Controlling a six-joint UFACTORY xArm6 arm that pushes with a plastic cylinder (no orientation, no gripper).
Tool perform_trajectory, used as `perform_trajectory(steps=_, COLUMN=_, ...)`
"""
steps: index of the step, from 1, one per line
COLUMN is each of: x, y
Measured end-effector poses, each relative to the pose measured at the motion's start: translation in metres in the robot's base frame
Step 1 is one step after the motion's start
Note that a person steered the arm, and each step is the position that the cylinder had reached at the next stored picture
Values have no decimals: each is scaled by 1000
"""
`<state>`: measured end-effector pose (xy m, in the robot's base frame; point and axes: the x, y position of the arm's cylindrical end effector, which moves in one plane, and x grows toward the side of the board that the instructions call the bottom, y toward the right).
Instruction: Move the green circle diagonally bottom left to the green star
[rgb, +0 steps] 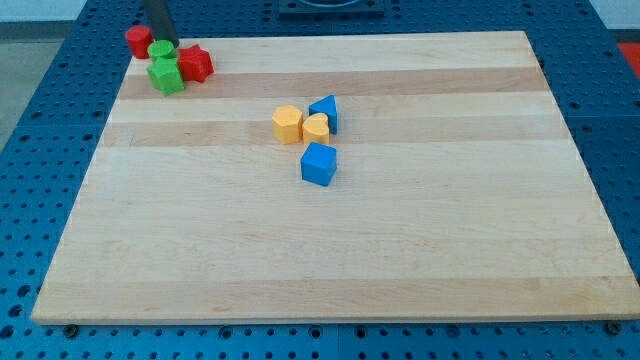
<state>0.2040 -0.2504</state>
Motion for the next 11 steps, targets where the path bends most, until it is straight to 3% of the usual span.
perform_trajectory(steps=11, x=138, y=2)
